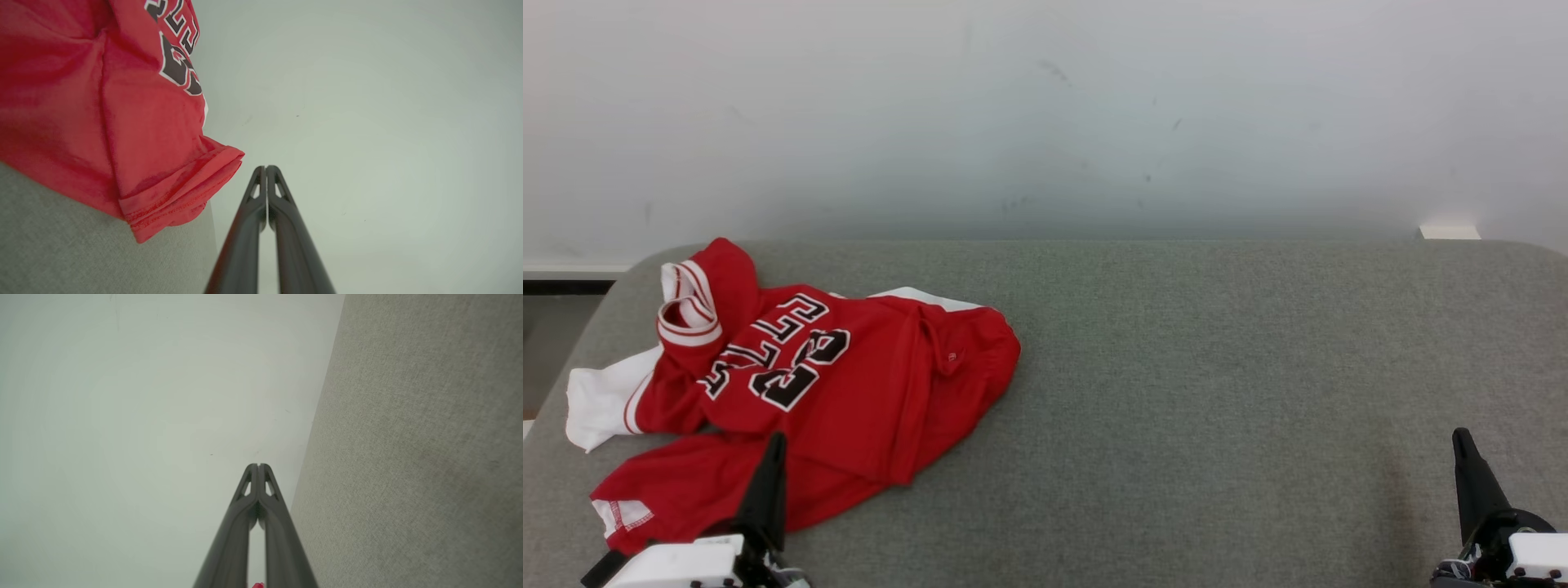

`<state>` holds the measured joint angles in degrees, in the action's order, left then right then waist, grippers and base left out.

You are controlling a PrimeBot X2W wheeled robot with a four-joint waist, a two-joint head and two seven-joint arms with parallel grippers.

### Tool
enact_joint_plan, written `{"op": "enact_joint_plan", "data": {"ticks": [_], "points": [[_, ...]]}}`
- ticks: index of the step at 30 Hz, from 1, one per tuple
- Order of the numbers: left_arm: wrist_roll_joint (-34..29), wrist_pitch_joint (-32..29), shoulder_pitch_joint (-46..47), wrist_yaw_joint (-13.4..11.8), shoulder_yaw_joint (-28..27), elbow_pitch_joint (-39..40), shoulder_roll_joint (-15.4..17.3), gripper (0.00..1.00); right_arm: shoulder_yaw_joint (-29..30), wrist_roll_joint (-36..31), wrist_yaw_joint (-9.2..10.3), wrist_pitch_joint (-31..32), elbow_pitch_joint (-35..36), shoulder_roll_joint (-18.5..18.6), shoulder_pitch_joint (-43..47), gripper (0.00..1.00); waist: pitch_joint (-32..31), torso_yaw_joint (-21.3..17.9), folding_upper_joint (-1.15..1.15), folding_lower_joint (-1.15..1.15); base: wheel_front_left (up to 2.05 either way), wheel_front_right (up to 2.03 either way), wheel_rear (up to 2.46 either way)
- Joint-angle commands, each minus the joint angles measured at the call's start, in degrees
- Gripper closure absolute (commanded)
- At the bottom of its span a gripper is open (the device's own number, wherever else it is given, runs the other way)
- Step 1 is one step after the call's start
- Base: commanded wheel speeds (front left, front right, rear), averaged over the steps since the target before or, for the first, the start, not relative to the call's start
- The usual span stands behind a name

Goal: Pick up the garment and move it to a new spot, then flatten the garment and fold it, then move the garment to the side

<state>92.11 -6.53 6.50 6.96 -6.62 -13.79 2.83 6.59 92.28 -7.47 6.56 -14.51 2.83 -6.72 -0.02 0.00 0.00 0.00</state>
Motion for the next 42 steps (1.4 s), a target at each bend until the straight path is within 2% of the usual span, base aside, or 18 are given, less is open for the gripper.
{"op": "enact_joint_plan", "data": {"ticks": [1,4,5,12,21,31,42], "points": [[-0.3,-0.1,0.5,-0.1,0.0,0.2,0.3,1.00,0.2,-0.4,0.04,0.2,0.0,0.4,-0.5,1.00,0.0,0.0,0.00,0.00,0.00,0.00,0.00],[-0.3,-0.1,0.5,-0.1,0.0,0.2,0.3,1.00,0.2,-0.4,0.04,0.2,0.0,0.4,-0.5,1.00,0.0,0.0,0.00,0.00,0.00,0.00,0.00],[0.0,0.0,-0.1,0.0,0.0,-0.2,0.0,0.00,0.0,0.0,0.00,-0.1,-0.2,0.0,0.1,0.00,0.0,0.0,0.00,0.00,0.00,0.00,0.00],[-1.0,1.6,-0.7,0.0,1.6,-1.2,-0.3,0.00,-0.4,-1.6,0.00,-1.6,-0.6,-0.4,1.3,0.00,0.0,0.0,0.00,0.00,0.00,0.00,0.00],[-6.8,4.1,-0.5,-0.3,2.8,-1.0,-0.2,0.00,-0.5,-11.0,-0.01,-4.1,1.4,-0.3,2.2,0.00,0.1,0.1,0.00,0.00,0.00,0.00,0.00],[-20.0,6.6,-0.4,-1.4,4.0,0.7,-0.1,0.00,-2.0,-25.9,-0.01,-6.6,4.2,0.6,2.8,0.00,0.1,0.2,0.00,0.00,0.00,0.00,0.00],[-36.3,9.0,-1.3,-1.8,4.5,2.5,0.0,0.00,-3.8,-37.7,-0.01,-9.1,5.2,1.7,3.0,0.00,0.0,0.3,0.00,0.00,0.00,0.00,0.00]]}}
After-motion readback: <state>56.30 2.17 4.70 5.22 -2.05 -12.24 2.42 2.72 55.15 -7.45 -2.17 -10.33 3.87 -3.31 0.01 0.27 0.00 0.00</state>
